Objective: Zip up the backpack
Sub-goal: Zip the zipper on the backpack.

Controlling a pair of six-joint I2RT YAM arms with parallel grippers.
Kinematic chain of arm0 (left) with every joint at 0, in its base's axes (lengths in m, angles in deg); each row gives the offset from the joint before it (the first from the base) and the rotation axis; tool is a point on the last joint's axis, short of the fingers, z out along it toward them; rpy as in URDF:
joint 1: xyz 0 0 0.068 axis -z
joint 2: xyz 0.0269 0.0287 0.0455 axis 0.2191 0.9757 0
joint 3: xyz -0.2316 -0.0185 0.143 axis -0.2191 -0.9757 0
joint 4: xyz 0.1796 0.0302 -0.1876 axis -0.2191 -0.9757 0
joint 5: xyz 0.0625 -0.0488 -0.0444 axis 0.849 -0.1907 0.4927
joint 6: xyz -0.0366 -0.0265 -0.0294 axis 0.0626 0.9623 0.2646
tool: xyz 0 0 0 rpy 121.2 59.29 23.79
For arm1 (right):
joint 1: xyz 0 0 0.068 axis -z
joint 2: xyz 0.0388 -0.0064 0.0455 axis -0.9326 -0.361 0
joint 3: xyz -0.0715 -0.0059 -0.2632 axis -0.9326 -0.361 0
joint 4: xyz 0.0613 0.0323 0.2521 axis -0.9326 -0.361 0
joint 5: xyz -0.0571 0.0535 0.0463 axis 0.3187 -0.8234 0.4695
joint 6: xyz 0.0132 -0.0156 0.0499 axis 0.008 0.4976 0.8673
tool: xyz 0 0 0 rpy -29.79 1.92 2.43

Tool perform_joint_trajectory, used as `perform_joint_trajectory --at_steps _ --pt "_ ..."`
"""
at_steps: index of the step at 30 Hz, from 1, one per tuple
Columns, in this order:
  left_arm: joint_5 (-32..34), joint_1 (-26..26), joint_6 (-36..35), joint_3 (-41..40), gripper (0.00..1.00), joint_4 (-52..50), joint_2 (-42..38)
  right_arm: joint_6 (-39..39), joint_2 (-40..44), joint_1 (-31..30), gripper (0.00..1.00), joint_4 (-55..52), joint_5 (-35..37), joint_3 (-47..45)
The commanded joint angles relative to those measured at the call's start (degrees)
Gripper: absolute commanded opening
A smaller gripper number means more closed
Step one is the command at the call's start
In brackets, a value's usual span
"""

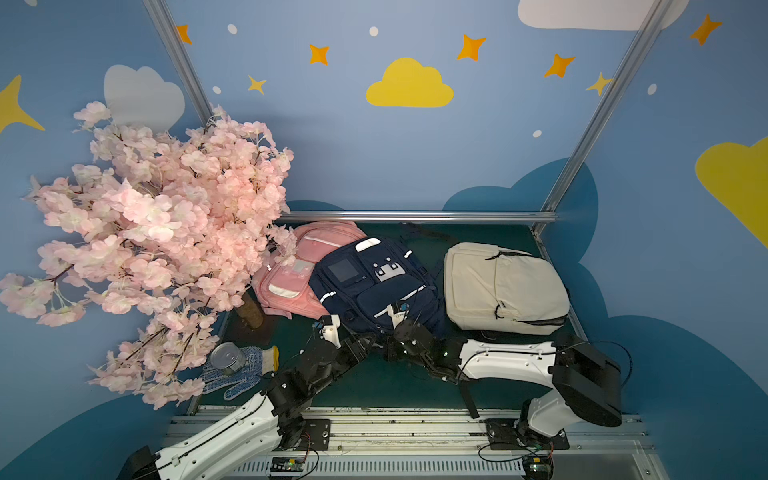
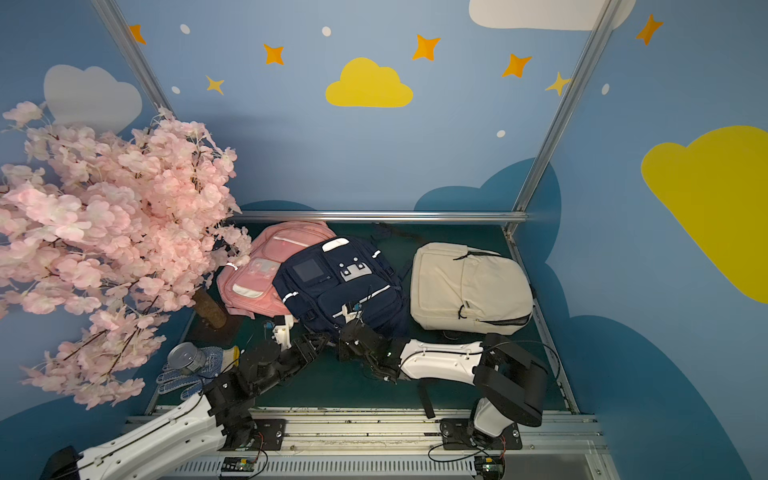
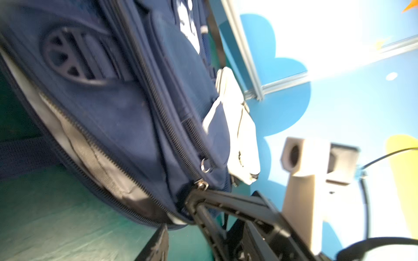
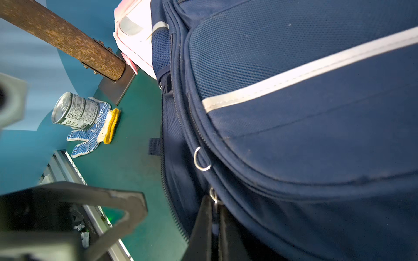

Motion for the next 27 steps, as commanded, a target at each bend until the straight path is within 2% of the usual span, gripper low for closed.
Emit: perform_joint_trajectory --at_steps 1,8,13,16,19,23,27 --pt "2.81 0.14 -0.27 -0.32 0.54 -0.20 2.16 -1.02 1.42 -0.26 0.00 2.33 1.05 0.91" --pt "2.35 -0.11 1.79 -0.62 0.47 4.63 9.74 -1.83 2.18 -1.54 0.00 2.02 0.75 1.95" --pt "1.34 -1.16 -0.72 0.73 0.33 5.85 14.53 -1.81 2.65 -2.32 0.00 1.17 0.32 2.34" --pt "0.57 -1.72 -1.52 0.91 0.20 4.73 16.32 -1.97 3.68 -2.30 0.00 -0.04 0.93 2.24" --pt "0.46 -1.78 -2.14 1.00 0.12 2.17 17.01 -2.08 4.99 -1.55 0.00 -1.44 2.06 2.07" --pt "0.63 -1.84 -2.41 0.66 0.10 -1.76 17.60 -1.11 6.29 -0.27 0.00 -2.89 1.61 1.93" --pt "-0.18 -2.82 -2.68 0.90 0.11 -3.15 17.65 -1.55 6.10 -0.37 0.00 -3.70 0.01 2.06"
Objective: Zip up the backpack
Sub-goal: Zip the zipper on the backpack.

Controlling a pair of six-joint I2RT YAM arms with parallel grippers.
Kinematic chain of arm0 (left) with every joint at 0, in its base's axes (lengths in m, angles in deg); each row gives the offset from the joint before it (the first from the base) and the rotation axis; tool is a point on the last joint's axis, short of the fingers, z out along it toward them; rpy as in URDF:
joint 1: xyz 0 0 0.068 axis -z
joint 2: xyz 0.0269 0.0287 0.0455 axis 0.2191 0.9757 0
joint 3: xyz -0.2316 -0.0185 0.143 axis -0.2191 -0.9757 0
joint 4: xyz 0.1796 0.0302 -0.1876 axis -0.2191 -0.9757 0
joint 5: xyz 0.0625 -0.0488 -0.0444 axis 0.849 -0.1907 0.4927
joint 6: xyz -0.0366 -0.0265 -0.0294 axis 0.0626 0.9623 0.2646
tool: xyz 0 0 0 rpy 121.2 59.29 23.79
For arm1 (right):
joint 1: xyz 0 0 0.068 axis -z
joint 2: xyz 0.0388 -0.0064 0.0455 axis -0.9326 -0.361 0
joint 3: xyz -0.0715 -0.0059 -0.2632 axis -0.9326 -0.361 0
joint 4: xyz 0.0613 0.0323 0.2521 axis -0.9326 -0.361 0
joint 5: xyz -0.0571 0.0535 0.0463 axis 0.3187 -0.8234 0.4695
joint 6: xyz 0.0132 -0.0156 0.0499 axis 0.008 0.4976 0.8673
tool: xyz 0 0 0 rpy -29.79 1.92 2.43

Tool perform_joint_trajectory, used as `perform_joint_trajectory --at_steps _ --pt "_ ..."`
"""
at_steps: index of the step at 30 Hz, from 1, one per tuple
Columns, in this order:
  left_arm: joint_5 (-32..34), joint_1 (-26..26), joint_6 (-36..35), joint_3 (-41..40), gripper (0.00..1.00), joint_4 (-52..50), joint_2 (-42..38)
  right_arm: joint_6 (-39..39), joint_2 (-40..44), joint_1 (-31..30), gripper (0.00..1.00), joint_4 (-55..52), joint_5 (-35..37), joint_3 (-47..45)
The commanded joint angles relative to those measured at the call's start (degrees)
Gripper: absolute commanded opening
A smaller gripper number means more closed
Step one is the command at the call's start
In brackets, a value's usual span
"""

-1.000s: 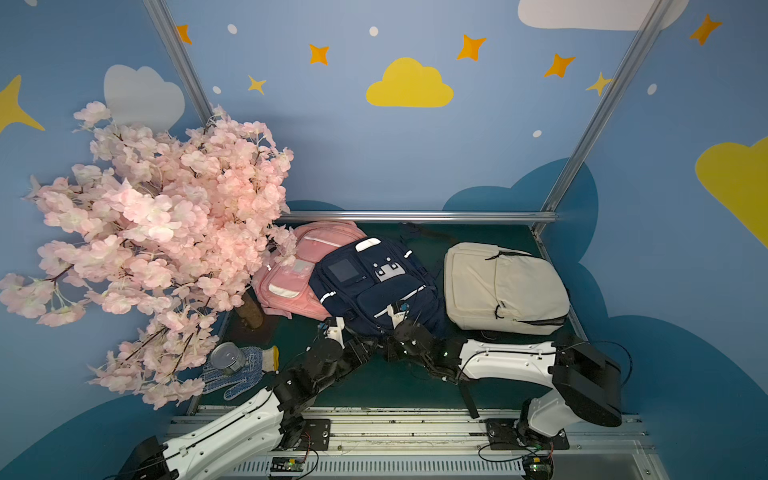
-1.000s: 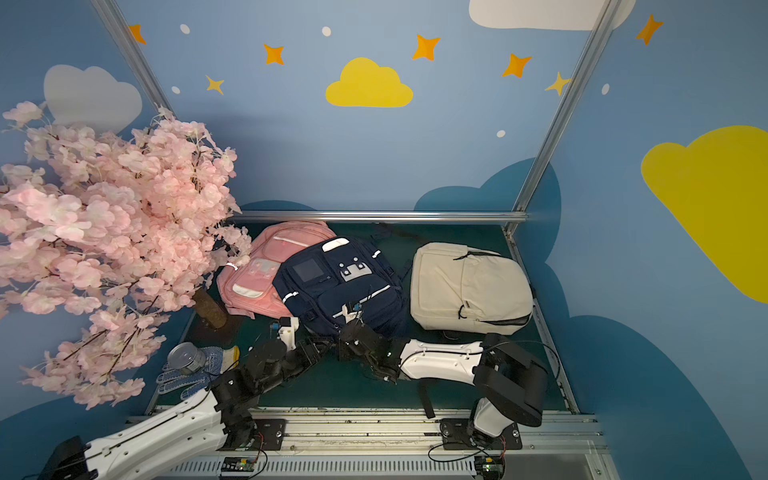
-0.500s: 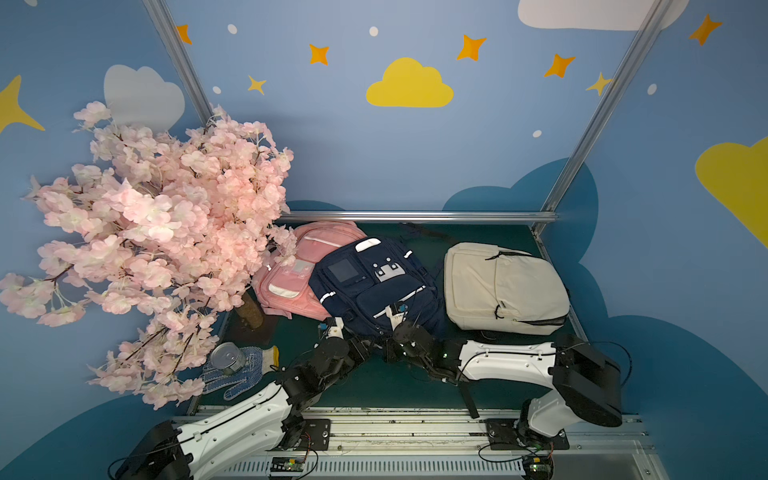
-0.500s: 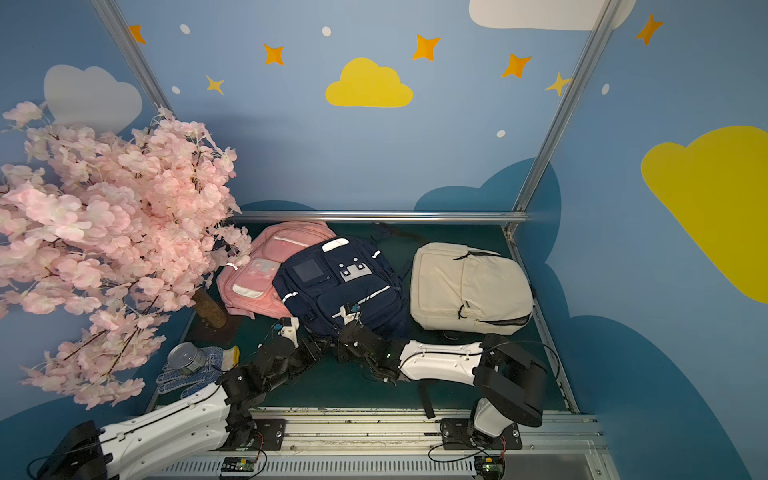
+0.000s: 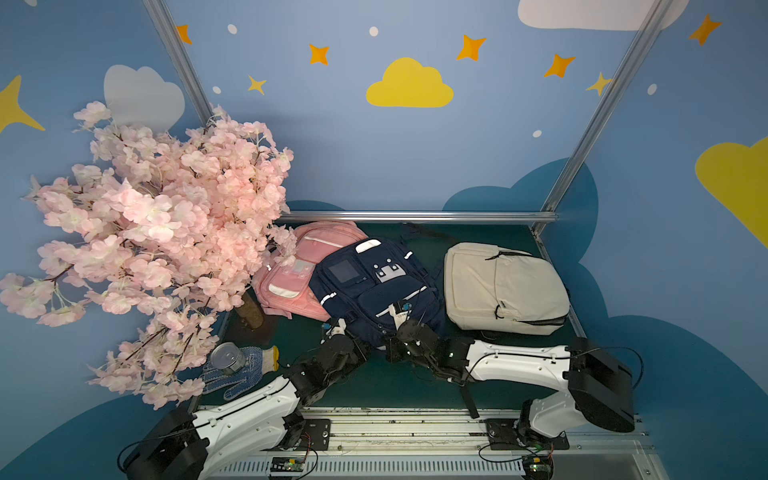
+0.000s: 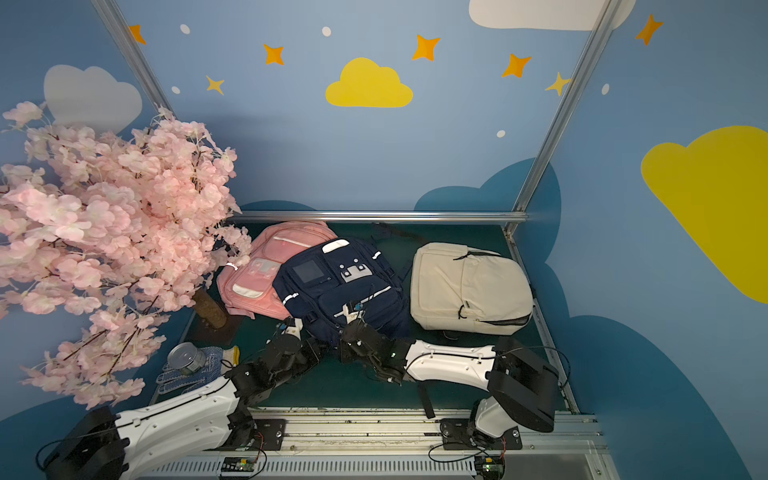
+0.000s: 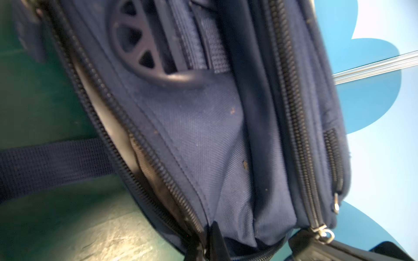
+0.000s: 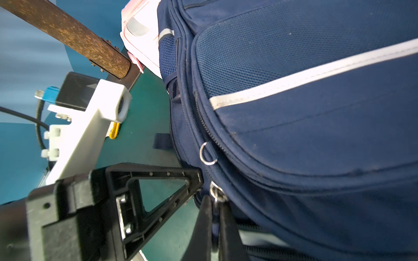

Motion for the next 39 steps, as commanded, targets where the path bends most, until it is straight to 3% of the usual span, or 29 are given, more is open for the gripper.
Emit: perform_joint_trajectory --at_steps 1,8,12,17,21,25,29,35,39 --pt "-0.06 -1.19 -1.75 1.42 0.12 -7.20 0.01 -0.60 2.23 0.16 0.00 0.25 -0.77 1.98" --pt "2.22 -3.20 -5.33 8.82 0.34 -18.64 -7.22 -1.60 2.20 -0.78 0.00 -4.96 -2.31 1.92" --pt "3.60 -3.48 -3.36 12.46 0.44 -25.48 -10.15 -2.10 2.03 -1.10 0.00 -4.36 -2.37 1.39" --pt "-1.63 -4.17 -4.13 13.12 0.55 -15.86 -4.93 -3.51 1.65 -1.88 0.00 -3.34 -2.18 2.09" --pt "-4.56 -4.73 -4.14 13.90 0.57 -8.59 2.03 -4.71 1.63 -2.81 0.00 -3.33 -1.83 2.91" --pt "-6.33 -5.75 -4.74 14.73 0.53 -3.40 8.14 -4.93 1.36 -3.30 0.00 -3.39 -2.18 3.01" --pt "-8.21 -7.22 -5.98 15.46 0.37 -1.17 12.00 -4.67 1.27 -3.42 0.00 -3.46 -2.40 2.64" --pt "-7.88 -10.69 -7.48 15.48 0.10 -4.26 12.00 -1.44 2.68 -3.26 0.00 -6.99 2.78 1.03" --pt "-7.15 -12.89 -9.54 15.62 0.03 -8.07 9.39 -0.23 5.53 -2.36 0.00 -11.83 7.12 -0.66"
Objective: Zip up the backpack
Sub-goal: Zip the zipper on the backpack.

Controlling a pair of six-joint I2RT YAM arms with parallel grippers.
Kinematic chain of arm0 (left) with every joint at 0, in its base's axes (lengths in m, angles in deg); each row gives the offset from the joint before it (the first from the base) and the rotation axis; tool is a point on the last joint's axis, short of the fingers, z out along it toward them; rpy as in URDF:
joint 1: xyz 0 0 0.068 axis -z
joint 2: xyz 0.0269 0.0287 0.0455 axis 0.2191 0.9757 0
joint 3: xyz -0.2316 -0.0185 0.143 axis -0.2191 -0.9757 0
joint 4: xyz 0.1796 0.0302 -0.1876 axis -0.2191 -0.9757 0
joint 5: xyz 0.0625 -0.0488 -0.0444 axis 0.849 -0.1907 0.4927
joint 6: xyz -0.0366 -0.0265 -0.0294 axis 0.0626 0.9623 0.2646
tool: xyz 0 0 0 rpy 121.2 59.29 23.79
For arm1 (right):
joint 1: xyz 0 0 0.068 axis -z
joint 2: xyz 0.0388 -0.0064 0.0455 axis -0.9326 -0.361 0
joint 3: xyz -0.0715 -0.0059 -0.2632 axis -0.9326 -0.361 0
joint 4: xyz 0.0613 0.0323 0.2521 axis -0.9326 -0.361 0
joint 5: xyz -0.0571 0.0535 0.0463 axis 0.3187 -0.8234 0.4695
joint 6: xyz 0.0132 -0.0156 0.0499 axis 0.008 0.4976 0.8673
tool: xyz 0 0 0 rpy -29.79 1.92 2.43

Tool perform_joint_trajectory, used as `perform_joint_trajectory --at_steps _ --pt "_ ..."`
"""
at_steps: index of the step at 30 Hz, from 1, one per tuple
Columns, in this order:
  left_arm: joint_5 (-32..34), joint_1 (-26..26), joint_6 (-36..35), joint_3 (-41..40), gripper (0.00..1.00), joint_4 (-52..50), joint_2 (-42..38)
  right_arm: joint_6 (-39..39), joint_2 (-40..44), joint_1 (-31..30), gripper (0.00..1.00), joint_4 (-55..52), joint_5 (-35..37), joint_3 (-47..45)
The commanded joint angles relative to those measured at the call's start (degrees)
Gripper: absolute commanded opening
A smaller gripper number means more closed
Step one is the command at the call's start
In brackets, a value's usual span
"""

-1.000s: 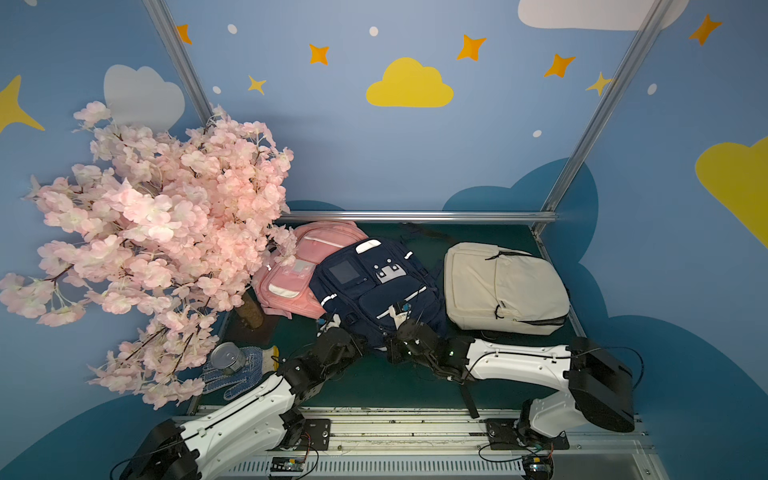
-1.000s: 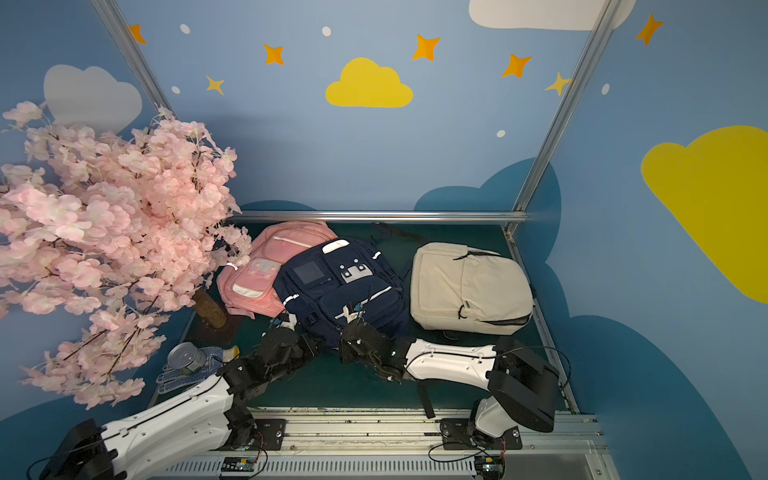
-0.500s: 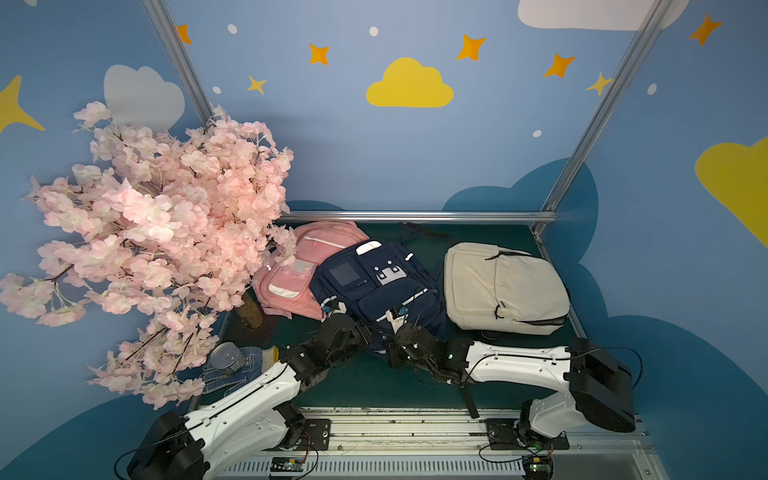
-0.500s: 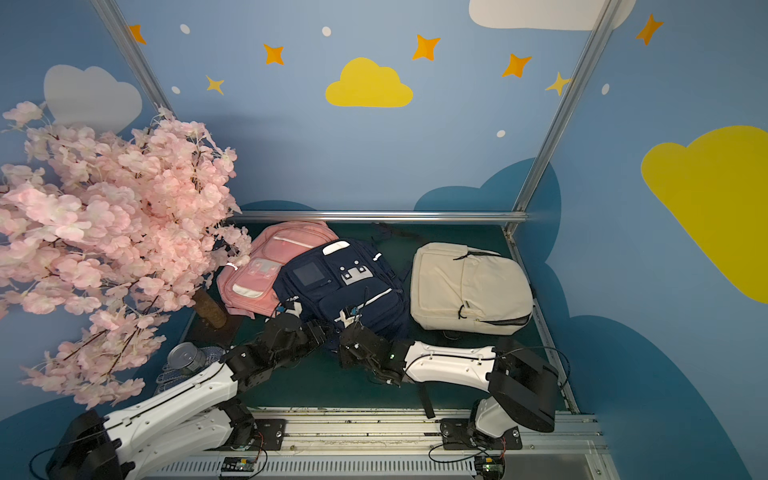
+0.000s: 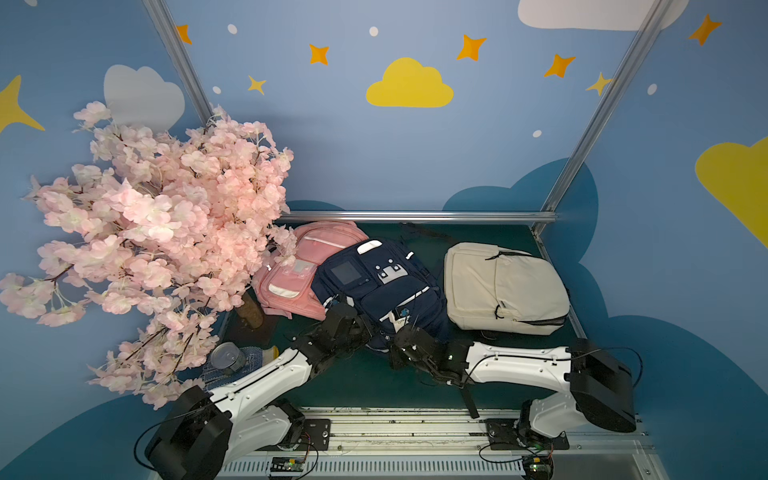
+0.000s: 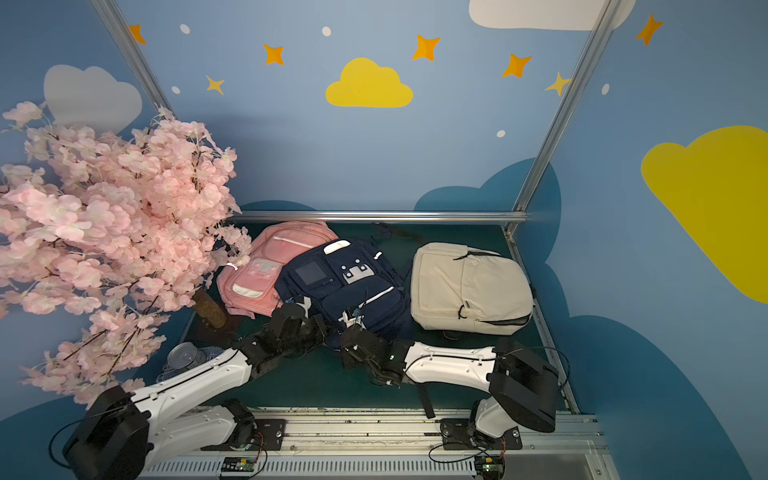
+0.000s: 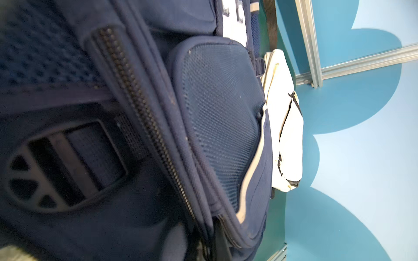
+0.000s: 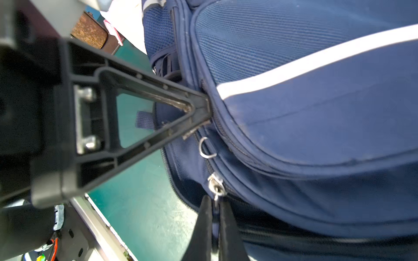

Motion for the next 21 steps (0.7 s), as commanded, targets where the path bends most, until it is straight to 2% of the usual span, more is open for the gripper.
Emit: perform_joint_trajectory --at_steps 1,4,8,10,14,18,21 --pt "6.17 -3.04 -4.01 1.02 0.03 -4.07 -2.35 1.89 5.43 0.36 0.00 -5.88 5.10 -1.55" --pt "6.89 -4.01 -5.05 0.84 0.03 -6.41 -5.12 3.08 8.27 3.67 0.00 -8.90 5.85 -4.04" --pt "6.49 -5.15 -5.91 0.96 0.03 -7.78 -7.03 4.80 11.58 10.80 0.00 -9.51 3.51 -8.09" --pt "5.95 -5.43 -6.69 1.74 0.03 -7.76 -6.65 4.11 12.54 12.30 0.00 -9.01 2.79 -8.56" --pt "3.83 -6.19 -9.95 7.07 0.03 -7.96 -2.80 -0.32 12.83 12.04 0.00 -8.32 -2.96 -5.67" --pt "1.78 -8.16 -15.96 16.91 0.03 -11.14 2.57 -1.13 11.44 9.78 0.00 -6.29 -3.30 -3.01" --pt "3.29 -9.82 -20.30 22.32 0.03 -14.71 3.34 -1.11 8.52 8.10 0.00 -3.20 -4.89 -0.87"
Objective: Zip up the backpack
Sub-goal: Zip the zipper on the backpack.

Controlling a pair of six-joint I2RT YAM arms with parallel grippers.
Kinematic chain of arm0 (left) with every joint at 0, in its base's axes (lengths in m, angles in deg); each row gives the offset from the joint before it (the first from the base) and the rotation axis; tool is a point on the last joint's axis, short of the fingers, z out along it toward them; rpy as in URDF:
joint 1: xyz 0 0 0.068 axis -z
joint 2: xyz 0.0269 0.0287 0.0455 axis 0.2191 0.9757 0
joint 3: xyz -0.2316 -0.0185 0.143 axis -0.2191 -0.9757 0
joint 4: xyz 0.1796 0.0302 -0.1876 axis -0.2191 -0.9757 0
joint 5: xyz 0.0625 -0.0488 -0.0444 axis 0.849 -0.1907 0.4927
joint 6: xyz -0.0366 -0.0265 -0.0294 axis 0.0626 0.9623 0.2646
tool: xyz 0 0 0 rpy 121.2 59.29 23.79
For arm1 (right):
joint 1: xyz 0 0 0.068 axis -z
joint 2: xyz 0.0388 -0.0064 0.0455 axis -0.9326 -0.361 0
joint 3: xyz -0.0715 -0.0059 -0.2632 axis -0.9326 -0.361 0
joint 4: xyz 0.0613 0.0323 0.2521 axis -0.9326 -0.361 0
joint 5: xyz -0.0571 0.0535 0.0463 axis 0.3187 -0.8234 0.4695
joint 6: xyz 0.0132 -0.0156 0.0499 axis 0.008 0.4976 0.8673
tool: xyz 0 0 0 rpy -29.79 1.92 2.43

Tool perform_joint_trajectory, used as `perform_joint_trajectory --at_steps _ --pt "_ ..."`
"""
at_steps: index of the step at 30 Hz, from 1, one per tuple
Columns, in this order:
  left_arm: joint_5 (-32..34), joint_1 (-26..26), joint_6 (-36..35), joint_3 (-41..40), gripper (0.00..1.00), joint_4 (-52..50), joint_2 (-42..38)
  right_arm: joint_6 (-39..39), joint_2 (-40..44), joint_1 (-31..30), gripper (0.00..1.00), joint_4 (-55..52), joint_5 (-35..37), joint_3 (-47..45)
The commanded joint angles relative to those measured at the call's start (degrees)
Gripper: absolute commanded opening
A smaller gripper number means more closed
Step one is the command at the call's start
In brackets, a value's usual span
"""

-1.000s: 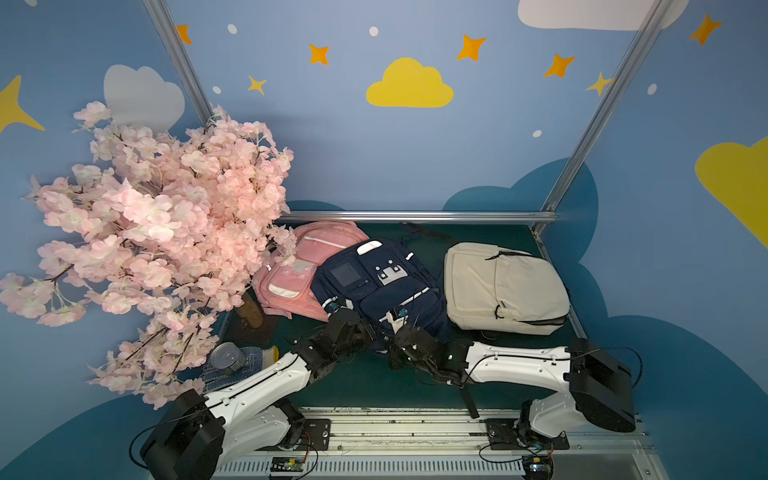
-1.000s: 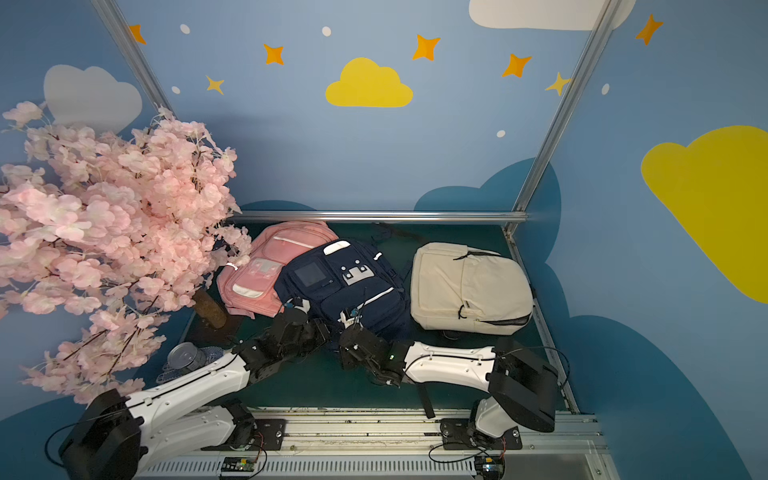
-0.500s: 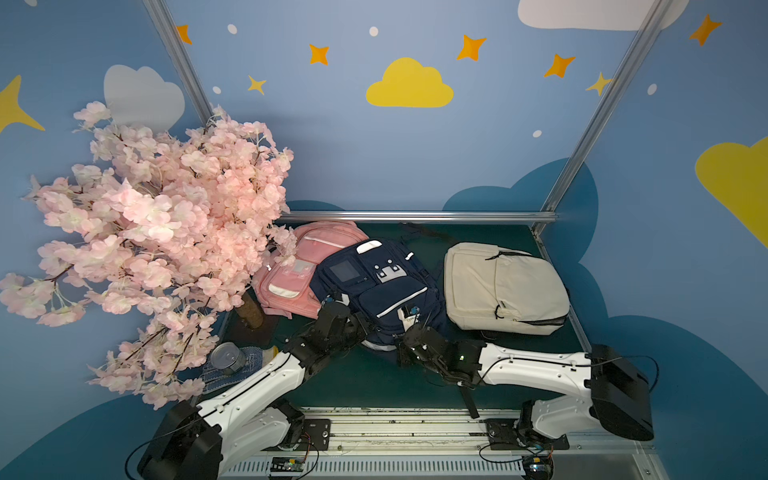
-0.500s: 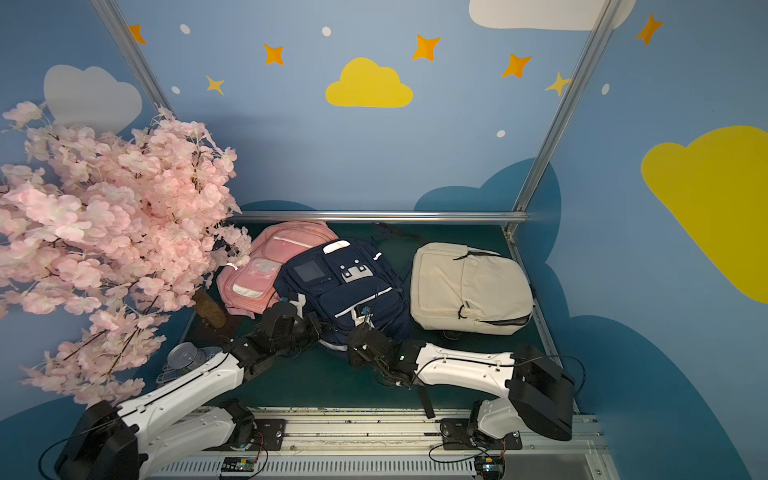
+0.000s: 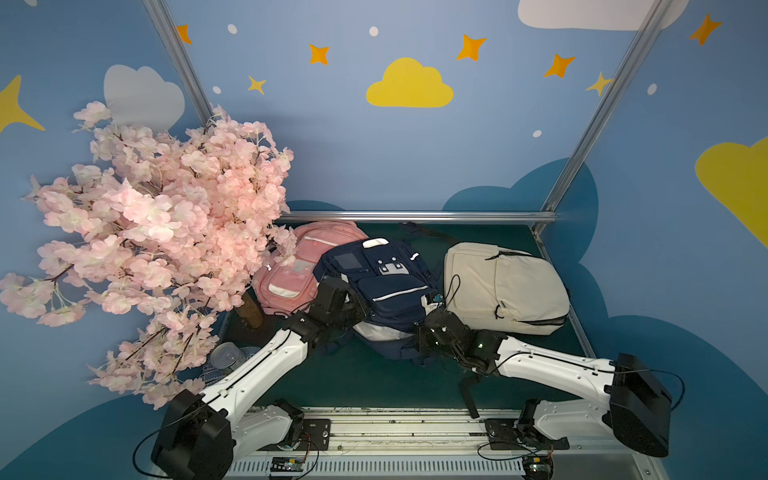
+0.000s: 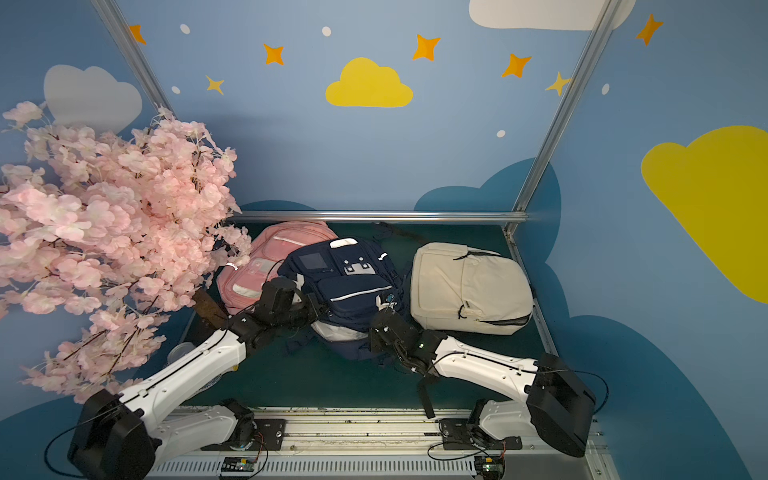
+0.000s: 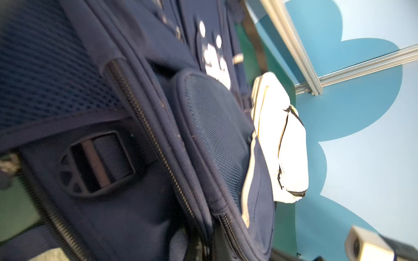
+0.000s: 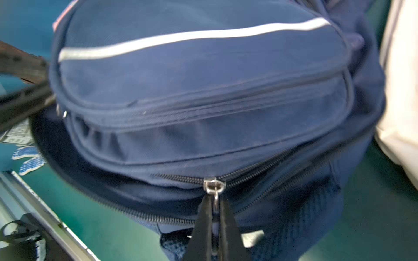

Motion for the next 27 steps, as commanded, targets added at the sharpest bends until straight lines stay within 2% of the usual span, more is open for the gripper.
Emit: perform_joint_trajectory --at_steps 1,5,10,14,17,20,23,27 --pt "4.88 -2.75 -8.18 5.35 0.03 -1.25 -0.71 -0.89 -3.02 -2.38 0.00 3.68 -3.37 3.68" --pt "3.99 -7.35 -8.55 2.27 0.07 -3.78 -4.08 -0.29 -8.40 -3.91 0.00 8.83 -7.36 6.03" --pt "2.71 -10.44 -6.00 -6.90 0.32 -6.37 -11.34 -1.88 -14.87 -6.09 0.00 10.32 -11.00 9.96" --pt "-2.14 -9.77 -1.93 -10.98 0.49 -9.17 -17.83 -2.54 -18.05 -7.11 0.00 10.70 -13.17 11.88" --pt "-0.11 -4.05 0.75 -11.22 0.59 -11.79 -23.08 -3.04 -18.69 -7.86 0.00 10.63 -12.86 12.49" --pt "2.45 0.52 4.10 -12.27 0.62 -13.77 -25.12 -3.15 -18.69 -8.09 0.00 10.95 -12.31 12.50" --pt "2.90 3.13 7.16 -15.33 0.62 -10.75 -24.52 -3.24 -18.80 -8.43 0.00 11.46 -12.08 12.69" --pt "0.59 4.82 8.89 -17.97 0.55 -2.89 -20.77 -3.89 -18.95 -9.23 0.00 11.41 -11.94 13.50"
